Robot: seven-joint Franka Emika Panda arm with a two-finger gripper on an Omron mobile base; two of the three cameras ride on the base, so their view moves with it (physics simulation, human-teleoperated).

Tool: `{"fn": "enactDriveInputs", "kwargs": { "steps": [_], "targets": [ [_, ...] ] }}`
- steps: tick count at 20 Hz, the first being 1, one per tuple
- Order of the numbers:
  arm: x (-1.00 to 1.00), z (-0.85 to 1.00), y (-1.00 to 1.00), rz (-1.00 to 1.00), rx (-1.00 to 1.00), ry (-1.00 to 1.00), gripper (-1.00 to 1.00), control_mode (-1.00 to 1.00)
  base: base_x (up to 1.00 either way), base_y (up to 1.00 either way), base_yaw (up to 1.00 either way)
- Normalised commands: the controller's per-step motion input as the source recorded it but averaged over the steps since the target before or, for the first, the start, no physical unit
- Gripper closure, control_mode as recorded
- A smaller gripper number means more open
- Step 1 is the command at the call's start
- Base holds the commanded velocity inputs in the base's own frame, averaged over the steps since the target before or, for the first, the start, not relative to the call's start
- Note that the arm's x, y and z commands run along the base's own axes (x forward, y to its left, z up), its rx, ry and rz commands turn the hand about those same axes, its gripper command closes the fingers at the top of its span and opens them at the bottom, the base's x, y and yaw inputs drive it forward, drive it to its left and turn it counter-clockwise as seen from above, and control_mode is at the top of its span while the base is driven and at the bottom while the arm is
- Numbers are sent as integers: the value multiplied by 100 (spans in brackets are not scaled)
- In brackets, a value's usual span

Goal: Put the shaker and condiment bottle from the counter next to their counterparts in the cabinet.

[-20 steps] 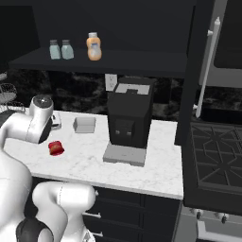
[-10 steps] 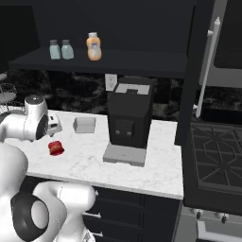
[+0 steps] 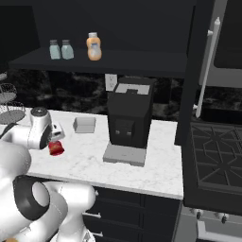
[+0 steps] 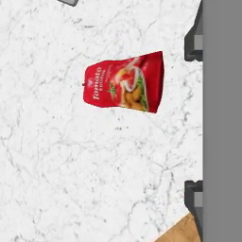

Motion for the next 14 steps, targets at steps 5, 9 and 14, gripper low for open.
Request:
{"fn": "enactDriveInputs", "kwargs": {
  "steps": [5, 9, 14],
  "targets": [
    [17, -44, 0, 3, 0, -13, -100, -100, 0, 0, 0],
    [31, 0, 0, 0, 4, 0, -100, -100, 0, 0, 0],
    [34, 0, 0, 0, 5, 1, -100, -100, 0, 0, 0]
  ]
}}
